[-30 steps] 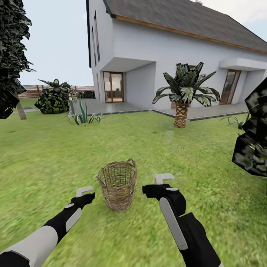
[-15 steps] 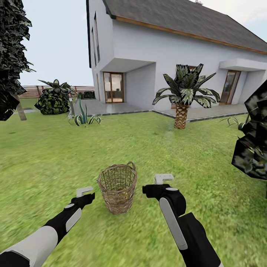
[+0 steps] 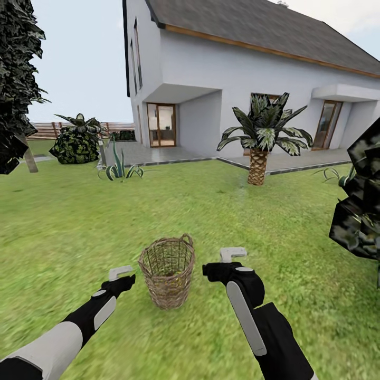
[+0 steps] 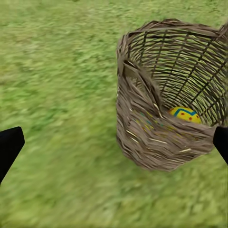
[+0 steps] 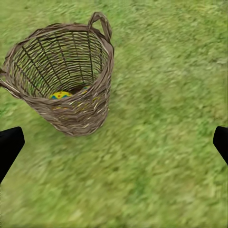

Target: Take the three Easter eggs out of the wicker basket on the lawn in the garden, then place them on the lawn next to a single tree (choose any tree) so that all three eggs are next to the same tree and none are left in the basket.

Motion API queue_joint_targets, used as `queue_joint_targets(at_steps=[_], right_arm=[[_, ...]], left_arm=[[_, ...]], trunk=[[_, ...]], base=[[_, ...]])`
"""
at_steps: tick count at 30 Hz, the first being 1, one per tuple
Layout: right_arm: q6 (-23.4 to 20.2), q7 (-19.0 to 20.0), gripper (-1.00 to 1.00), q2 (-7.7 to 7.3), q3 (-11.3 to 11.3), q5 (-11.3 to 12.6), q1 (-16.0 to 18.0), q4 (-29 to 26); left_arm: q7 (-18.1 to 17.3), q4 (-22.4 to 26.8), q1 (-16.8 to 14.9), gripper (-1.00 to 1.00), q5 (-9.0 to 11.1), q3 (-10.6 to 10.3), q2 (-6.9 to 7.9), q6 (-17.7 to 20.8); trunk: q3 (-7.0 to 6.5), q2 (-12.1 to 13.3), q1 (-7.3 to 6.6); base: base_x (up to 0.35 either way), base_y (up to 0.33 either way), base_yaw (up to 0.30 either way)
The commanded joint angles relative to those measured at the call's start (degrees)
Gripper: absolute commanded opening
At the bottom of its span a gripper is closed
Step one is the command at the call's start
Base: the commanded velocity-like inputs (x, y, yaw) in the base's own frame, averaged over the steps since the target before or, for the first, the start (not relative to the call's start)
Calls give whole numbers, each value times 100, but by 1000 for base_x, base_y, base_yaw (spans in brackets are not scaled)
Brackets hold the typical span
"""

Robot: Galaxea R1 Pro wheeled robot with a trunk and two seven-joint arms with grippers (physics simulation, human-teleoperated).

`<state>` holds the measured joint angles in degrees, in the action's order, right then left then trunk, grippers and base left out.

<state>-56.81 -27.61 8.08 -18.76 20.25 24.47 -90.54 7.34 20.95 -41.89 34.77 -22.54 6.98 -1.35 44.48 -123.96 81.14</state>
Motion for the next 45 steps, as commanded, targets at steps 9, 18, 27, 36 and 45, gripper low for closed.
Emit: queue_joint_targets(at_steps=[9,18,27,36,45], right_arm=[[-14,-60,100,-2,-5,220,5,10],[-14,-60,100,-2,-5,250,5,11],[-14,-60,100,-3,-5,251,5,11],[-14,-60,100,-4,-5,258,5,15],[-14,-60,100,-6,-5,257,5,17]], left_arm=[[38,10,-3,100,48,-49,5,-14],[36,10,-3,100,48,-49,5,-14],[37,14,-3,100,48,-49,5,-14],[37,15,-3,100,48,-54,5,-14],[33,27,-3,100,48,-58,-1,-17]], trunk=[[-135,360,-199],[-293,721,-397],[-454,1082,-595],[-615,1443,-792],[-723,1683,-924]], base=[[0,0,-55],[0,0,-12],[0,0,-13],[0,0,-220],[0,0,-181]])
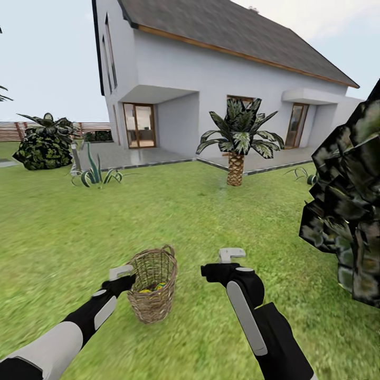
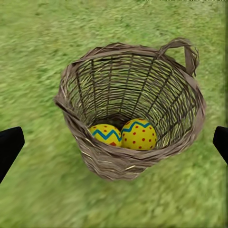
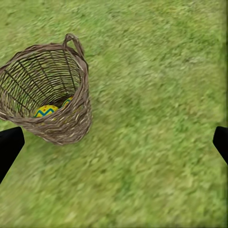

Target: Take the three Easter eggs out of the wicker basket on the lawn in the garden, then place them on the lawn next to a single tree (choose any tree) so that all three eggs are next to the same tree and none are left in the basket.

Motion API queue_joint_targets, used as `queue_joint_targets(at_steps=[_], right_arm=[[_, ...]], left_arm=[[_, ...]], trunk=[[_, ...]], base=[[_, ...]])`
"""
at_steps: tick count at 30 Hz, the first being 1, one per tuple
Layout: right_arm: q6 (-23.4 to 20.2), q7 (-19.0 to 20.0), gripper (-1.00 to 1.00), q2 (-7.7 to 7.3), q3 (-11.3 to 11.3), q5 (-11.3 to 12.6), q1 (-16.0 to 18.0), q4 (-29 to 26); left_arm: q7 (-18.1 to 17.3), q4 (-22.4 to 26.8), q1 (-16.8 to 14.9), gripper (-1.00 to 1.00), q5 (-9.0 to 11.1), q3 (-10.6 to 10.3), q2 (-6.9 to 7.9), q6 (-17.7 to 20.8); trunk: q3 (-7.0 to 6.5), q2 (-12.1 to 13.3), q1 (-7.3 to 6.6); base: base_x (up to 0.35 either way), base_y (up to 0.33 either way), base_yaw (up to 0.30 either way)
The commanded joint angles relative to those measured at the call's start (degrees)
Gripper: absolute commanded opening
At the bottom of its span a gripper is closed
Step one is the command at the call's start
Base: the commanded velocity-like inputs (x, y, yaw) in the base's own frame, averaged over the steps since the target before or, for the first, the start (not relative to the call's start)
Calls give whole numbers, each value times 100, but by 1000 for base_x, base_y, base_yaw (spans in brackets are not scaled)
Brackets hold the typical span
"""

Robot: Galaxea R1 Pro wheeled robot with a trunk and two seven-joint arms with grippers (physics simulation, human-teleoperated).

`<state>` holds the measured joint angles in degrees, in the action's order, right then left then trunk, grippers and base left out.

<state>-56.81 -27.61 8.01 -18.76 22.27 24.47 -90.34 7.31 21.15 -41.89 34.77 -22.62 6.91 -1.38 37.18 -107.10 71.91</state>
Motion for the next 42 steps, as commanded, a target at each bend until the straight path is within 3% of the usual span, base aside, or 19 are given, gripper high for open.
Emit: queue_joint_targets(at_steps=[1,9,42], right_arm=[[-14,-60,100,2,-5,56,5,-5],[-14,-60,100,3,-5,57,5,-3],[-14,-60,100,4,-5,52,5,-7]], left_arm=[[36,11,-3,100,47,-51,5,-16],[35,27,-3,100,47,-34,3,-20],[34,21,-3,100,47,-49,3,-20]], trunk=[[6,-3,-1],[6,-3,-1],[6,-3,-1]], base=[[0,0,-50],[33,0,-14],[225,0,0]])
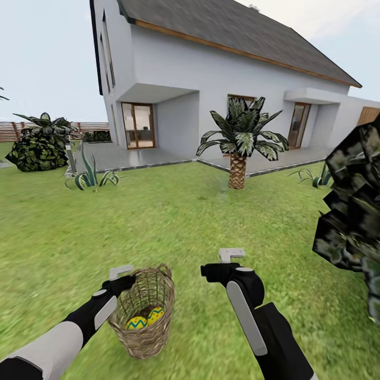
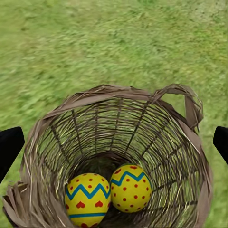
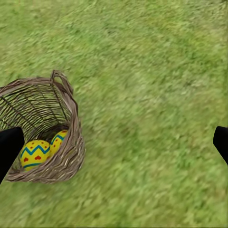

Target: Take the three Easter eggs out of the wicker basket on the lawn in the garden, then place them on the lawn next to a single tree (choose any tree) so that all three eggs are next to the same tree and none are left in the basket.

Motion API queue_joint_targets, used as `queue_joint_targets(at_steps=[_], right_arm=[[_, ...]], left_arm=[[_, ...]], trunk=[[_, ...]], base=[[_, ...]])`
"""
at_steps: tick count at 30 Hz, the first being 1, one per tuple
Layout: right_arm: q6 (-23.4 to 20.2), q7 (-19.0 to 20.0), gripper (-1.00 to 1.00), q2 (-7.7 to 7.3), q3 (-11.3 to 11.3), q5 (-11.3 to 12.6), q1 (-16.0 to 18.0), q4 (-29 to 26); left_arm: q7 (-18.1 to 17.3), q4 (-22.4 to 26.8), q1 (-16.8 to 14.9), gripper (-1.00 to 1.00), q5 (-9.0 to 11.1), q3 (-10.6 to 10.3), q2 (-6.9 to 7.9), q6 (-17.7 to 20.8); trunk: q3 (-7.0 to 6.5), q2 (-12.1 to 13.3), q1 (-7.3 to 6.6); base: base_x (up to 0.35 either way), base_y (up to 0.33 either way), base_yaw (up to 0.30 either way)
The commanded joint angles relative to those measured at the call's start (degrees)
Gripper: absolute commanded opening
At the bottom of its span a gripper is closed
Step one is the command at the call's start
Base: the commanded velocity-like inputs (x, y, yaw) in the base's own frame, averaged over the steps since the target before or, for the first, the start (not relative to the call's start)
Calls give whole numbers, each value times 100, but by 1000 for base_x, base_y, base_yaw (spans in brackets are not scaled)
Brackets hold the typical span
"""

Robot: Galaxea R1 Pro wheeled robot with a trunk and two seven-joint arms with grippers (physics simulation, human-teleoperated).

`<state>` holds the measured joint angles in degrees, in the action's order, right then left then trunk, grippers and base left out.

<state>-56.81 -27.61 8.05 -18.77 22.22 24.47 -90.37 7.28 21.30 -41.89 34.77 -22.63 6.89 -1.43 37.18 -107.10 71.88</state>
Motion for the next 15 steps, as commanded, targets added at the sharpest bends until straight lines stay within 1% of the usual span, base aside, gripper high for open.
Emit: queue_joint_targets(at_steps=[1,6,15], right_arm=[[-14,-60,100,0,-4,56,5,-2],[-14,-60,100,1,-4,59,5,-2],[-14,-60,100,-2,-4,62,5,1]], left_arm=[[36,6,-4,100,47,-49,6,-15],[36,5,-4,100,47,-55,4,-15],[36,5,-6,100,47,-57,-2,-15]], trunk=[[6,-3,2],[6,-3,2],[6,-3,2]], base=[[229,0,0],[188,0,0],[38,0,0]])
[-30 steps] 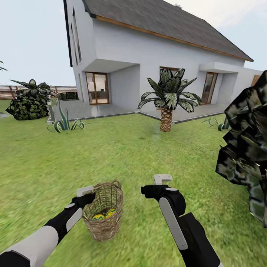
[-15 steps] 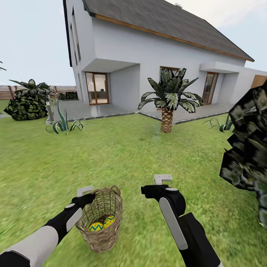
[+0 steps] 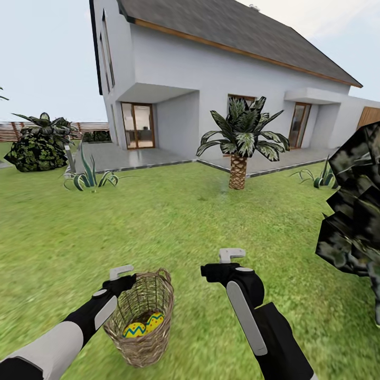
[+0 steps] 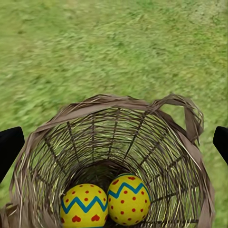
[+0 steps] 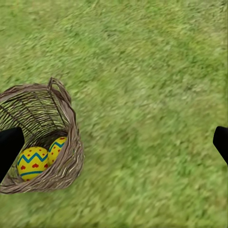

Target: Take the three Easter eggs out of the wicker basket on the lawn in the garden, then place them on the lawn next to a single tree (choose any tree) so that all three eggs are next to the same tree and none are left in the basket.

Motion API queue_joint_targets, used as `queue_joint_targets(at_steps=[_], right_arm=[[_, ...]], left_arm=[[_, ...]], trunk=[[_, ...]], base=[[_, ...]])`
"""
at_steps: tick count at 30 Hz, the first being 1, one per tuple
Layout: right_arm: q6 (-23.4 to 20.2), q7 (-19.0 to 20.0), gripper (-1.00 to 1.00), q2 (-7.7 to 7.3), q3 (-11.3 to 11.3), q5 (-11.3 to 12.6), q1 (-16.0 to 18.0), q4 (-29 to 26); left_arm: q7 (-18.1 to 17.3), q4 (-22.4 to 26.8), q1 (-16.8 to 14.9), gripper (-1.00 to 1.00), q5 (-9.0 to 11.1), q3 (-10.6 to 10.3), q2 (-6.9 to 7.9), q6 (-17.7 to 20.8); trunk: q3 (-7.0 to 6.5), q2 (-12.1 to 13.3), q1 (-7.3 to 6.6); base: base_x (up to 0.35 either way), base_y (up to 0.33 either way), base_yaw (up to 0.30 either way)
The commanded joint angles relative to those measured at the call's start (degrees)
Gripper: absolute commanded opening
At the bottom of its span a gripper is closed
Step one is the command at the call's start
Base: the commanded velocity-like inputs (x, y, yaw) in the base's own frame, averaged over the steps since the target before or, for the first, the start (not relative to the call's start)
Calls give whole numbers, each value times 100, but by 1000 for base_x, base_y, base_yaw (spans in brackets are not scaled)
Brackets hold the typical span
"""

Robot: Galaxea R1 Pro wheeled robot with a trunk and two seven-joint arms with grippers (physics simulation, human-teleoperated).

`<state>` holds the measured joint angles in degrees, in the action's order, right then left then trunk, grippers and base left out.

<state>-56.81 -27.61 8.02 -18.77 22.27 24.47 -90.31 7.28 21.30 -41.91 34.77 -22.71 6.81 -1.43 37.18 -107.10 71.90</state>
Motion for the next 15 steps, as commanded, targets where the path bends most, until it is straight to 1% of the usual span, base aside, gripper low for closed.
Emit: queue_joint_targets(at_steps=[1,4,15], right_arm=[[-14,-60,100,1,-4,54,5,-4],[-14,-60,100,0,-4,57,5,-4],[-15,-60,100,0,-4,57,5,-4]], left_arm=[[38,6,-3,100,47,-49,5,-15],[39,6,-2,100,47,-49,5,-15],[38,6,-3,100,47,-57,4,-38]], trunk=[[6,-3,0],[6,-3,0],[6,-3,0]], base=[[40,0,0],[87,0,0],[152,0,0]])
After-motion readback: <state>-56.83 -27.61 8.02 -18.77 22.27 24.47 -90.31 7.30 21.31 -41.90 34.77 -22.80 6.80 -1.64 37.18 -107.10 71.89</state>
